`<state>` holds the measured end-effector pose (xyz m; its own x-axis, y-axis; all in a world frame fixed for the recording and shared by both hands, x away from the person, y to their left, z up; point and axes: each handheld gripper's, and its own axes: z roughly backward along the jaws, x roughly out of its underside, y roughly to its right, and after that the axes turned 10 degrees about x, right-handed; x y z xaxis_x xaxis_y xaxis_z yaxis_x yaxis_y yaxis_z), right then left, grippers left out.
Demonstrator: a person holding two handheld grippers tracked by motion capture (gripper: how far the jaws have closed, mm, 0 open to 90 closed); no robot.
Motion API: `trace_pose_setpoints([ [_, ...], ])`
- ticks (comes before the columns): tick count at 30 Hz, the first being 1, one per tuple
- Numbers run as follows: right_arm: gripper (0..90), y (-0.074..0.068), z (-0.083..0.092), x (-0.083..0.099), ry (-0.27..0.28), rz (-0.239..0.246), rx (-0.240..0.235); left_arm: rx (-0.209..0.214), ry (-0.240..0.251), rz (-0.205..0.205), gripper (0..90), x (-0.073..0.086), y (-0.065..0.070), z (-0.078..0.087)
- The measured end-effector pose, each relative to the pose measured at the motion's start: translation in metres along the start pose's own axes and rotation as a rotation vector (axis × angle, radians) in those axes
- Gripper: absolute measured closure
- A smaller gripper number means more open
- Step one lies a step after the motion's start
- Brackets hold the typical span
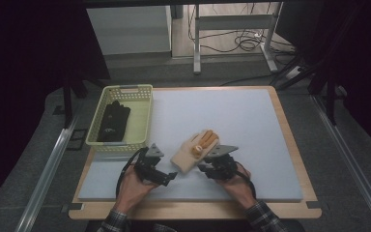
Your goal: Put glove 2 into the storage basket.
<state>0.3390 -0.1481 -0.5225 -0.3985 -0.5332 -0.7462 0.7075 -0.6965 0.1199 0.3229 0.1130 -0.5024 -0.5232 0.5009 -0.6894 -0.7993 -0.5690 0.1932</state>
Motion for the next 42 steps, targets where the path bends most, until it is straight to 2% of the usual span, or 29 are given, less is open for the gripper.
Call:
trace_pose_setpoints([
  [3,46.2,0.026,0.015,0.015,-0.015,-0.027,0.080,-0.015,-0.044,-0.012,0.0,-0.034,0.006,-0.025],
  [5,43.8,0.040,0.025,0.026,-0.019,-0.054,0.120,-0.023,-0.059,0.024,0.0,-0.047,0.002,-0.046],
  [7,42.0,0.052,0.033,0.036,-0.020,-0.080,0.152,-0.049,-0.120,0.042,0.0,-0.052,-0.003,-0.066],
  [9,40.3,0.062,0.040,0.045,-0.021,-0.102,0.180,-0.082,-0.183,0.061,0.0,-0.051,-0.008,-0.083],
  [10,39.6,0.066,0.042,0.049,-0.016,-0.112,0.189,-0.071,-0.172,0.079,1.6,-0.049,-0.011,-0.084],
  [11,38.7,0.070,0.044,0.053,-0.016,-0.117,0.203,-0.081,-0.162,0.086,3.2,-0.049,-0.011,-0.081],
  [12,37.9,0.073,0.046,0.056,-0.016,-0.122,0.217,-0.085,-0.151,0.091,11.5,-0.049,-0.010,-0.077],
  [14,37.4,0.080,0.048,0.061,-0.017,-0.136,0.233,-0.082,-0.148,0.096,40.2,-0.049,-0.012,-0.070],
  [15,37.1,0.083,0.048,0.063,-0.020,-0.144,0.237,-0.073,-0.144,0.112,49.1,-0.049,-0.014,-0.067],
  [16,36.5,0.085,0.048,0.064,-0.028,-0.161,0.231,-0.045,-0.134,0.127,56.4,-0.049,-0.017,-0.064],
  [17,36.4,0.086,0.048,0.064,-0.025,-0.174,0.222,-0.036,-0.119,0.133,61.7,-0.049,-0.019,-0.060],
  [18,36.4,0.087,0.049,0.065,-0.019,-0.161,0.231,-0.040,-0.107,0.129,66.8,-0.050,-0.019,-0.056],
  [20,36.1,0.086,0.048,0.065,-0.031,-0.150,0.236,-0.047,-0.080,0.126,71.9,-0.056,-0.019,-0.041],
  [22,36.1,0.086,0.048,0.065,-0.031,-0.150,0.235,-0.058,-0.046,0.127,72.3,-0.066,-0.020,-0.017],
  [26,36.0,0.086,0.048,0.065,-0.029,-0.152,0.233,-0.149,0.024,0.130,72.3,-0.088,-0.028,0.050],
  [29,36.0,0.087,0.048,0.065,-0.030,-0.155,0.230,-0.269,0.041,0.190,71.9,-0.095,-0.051,0.093],
  [31,35.9,0.086,0.048,0.065,-0.028,-0.155,0.230,-0.353,0.038,0.267,71.6,-0.090,-0.077,0.112],
  [33,35.9,0.086,0.048,0.065,-0.028,-0.153,0.232,-0.407,0.033,0.359,71.4,-0.078,-0.106,0.120],
  [35,35.8,0.087,0.048,0.065,-0.028,-0.154,0.230,-0.454,0.006,0.439,71.3,-0.063,-0.134,0.118],
  [37,35.8,0.086,0.048,0.065,-0.028,-0.154,0.230,-0.466,-0.024,0.505,71.3,-0.050,-0.159,0.109],
  [39,35.8,0.087,0.048,0.065,-0.028,-0.155,0.229,-0.473,-0.053,0.549,71.4,-0.043,-0.175,0.094],
  [42,35.8,0.086,0.048,0.065,-0.028,-0.152,0.231,-0.475,-0.095,0.590,71.2,-0.040,-0.192,0.072],
])
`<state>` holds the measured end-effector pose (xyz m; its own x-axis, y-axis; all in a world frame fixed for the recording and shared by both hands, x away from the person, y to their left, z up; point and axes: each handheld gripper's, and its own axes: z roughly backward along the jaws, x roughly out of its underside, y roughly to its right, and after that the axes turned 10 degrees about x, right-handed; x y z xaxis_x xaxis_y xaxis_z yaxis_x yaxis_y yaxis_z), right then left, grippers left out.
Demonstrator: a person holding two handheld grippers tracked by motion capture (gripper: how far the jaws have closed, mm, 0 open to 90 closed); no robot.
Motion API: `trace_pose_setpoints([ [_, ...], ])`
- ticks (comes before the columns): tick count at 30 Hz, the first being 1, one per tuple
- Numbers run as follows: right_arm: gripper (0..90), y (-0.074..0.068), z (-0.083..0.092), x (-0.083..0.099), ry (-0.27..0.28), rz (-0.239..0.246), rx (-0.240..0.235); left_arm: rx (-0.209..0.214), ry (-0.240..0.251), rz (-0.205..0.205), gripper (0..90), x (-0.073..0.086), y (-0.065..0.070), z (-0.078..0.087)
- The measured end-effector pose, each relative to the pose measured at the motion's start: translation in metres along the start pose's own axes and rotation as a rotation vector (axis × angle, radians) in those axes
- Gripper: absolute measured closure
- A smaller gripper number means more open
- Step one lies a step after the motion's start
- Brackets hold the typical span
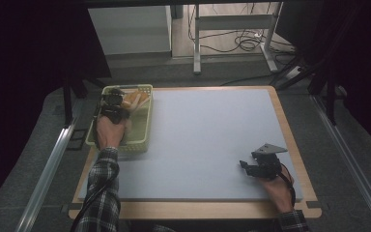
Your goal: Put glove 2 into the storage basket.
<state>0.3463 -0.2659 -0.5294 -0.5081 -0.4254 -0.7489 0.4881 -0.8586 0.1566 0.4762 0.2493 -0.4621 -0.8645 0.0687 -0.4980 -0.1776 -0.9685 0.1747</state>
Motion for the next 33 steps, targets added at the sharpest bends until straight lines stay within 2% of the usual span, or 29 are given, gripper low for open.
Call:
trace_pose_setpoints([
  [2,35.8,0.000,0.000,0.000,0.000,0.001,0.000,-0.008,-0.036,0.015,70.7,-0.004,0.001,-0.013],
  [4,35.8,0.000,0.000,0.000,0.001,0.001,-0.001,-0.002,-0.061,0.011,69.3,-0.006,0.008,-0.024],
  [5,35.7,0.000,0.000,0.000,0.001,0.002,-0.001,0.014,-0.100,0.014,66.0,-0.008,0.012,-0.030],
  [6,35.8,0.000,0.000,0.000,0.001,0.002,-0.002,0.036,-0.131,0.006,59.3,-0.008,0.015,-0.037],
  [7,35.8,0.000,0.000,0.000,0.001,0.002,-0.002,0.043,-0.157,-0.005,50.6,-0.009,0.018,-0.042],
  [8,35.7,0.000,0.000,0.000,0.001,0.002,-0.002,0.044,-0.174,0.002,39.8,-0.009,0.021,-0.045],
  [10,35.5,0.000,0.000,0.000,0.003,0.001,-0.004,0.024,-0.173,0.011,30.9,-0.010,0.020,-0.041],
  [11,35.4,-0.001,0.000,0.000,0.002,0.005,-0.003,0.054,-0.175,0.018,20.2,-0.009,0.019,-0.036],
  [12,35.4,-0.001,0.000,0.000,0.002,0.007,-0.002,0.064,-0.171,0.005,12.9,-0.007,0.017,-0.029],
  [14,35.4,-0.001,0.000,0.000,0.001,0.006,-0.004,0.071,-0.140,-0.014,4.3,-0.002,0.017,-0.010],
  [15,35.3,-0.001,0.000,0.000,0.001,0.006,-0.004,0.088,-0.107,-0.038,2.6,0.003,0.018,0.002],
  [17,34.6,-0.001,0.001,0.000,0.002,0.010,-0.004,0.111,-0.033,-0.104,2.0,0.021,0.026,0.026],
  [19,33.9,-0.001,0.001,0.001,0.002,0.013,0.000,0.196,0.066,-0.182,1.3,0.049,0.042,0.048],
  [21,33.2,-0.001,0.003,0.002,-0.002,0.013,0.002,0.288,0.147,-0.312,1.2,0.087,0.062,0.062],
  [23,32.1,0.000,0.004,0.003,-0.003,0.006,0.003,0.363,0.195,-0.430,1.0,0.125,0.082,0.063],
  [25,31.3,0.001,0.005,0.003,-0.002,0.003,0.005,0.439,0.196,-0.508,1.7,0.158,0.098,0.051],
  [26,30.9,0.001,0.005,0.003,-0.004,0.002,0.004,0.452,0.186,-0.530,1.5,0.172,0.105,0.041],
  [28,30.2,0.000,0.005,0.003,-0.007,0.008,0.008,0.452,0.153,-0.574,1.0,0.191,0.114,0.018],
  [30,29.4,0.000,0.005,0.004,-0.007,0.009,0.009,0.376,0.110,-0.594,0.7,0.199,0.116,-0.005],
  [31,28.9,0.000,0.004,0.004,-0.007,0.007,0.007,0.421,0.123,-0.568,0.0,0.199,0.111,-0.010],
  [32,28.6,0.000,0.004,0.004,-0.009,0.004,0.006,0.439,0.144,-0.537,1.6,0.198,0.106,-0.009],
  [33,27.9,0.000,0.004,0.004,-0.009,0.004,0.004,0.395,0.149,-0.522,3.9,0.197,0.105,-0.010],
])
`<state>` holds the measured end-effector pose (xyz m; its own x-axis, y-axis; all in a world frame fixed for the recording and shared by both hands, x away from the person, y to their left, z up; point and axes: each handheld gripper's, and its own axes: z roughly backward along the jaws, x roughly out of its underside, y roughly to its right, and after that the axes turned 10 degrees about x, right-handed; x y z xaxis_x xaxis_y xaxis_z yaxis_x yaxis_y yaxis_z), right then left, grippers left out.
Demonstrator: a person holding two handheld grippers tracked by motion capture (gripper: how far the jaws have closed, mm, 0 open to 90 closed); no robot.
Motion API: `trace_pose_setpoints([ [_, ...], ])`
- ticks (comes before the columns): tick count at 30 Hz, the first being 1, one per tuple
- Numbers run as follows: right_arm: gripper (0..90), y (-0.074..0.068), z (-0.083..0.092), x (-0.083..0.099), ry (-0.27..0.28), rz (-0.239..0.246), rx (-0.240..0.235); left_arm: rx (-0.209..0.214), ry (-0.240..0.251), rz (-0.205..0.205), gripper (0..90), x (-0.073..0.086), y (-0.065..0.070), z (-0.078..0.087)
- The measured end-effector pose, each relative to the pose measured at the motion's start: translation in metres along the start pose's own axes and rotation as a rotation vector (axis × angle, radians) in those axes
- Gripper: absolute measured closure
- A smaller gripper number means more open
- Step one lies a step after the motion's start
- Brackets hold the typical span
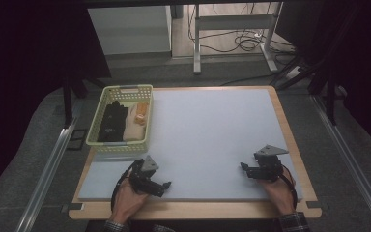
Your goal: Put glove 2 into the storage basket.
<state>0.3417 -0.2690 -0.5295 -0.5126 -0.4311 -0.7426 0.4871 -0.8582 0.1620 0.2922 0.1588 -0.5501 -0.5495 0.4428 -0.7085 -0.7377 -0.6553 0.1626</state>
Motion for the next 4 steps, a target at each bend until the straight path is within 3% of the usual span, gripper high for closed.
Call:
trace_pose_setpoints([
  [1,27.6,-0.0002,-0.0002,0.0002,-0.001,0.004,0.000,-0.011,-0.022,0.013,0.4,-0.0005,-0.0023,-0.0015],
  [4,26.5,-0.0005,-0.0004,0.0005,-0.004,0.003,-0.004,-0.013,-0.018,0.012,0.0,0.0001,-0.0018,-0.0014],
])
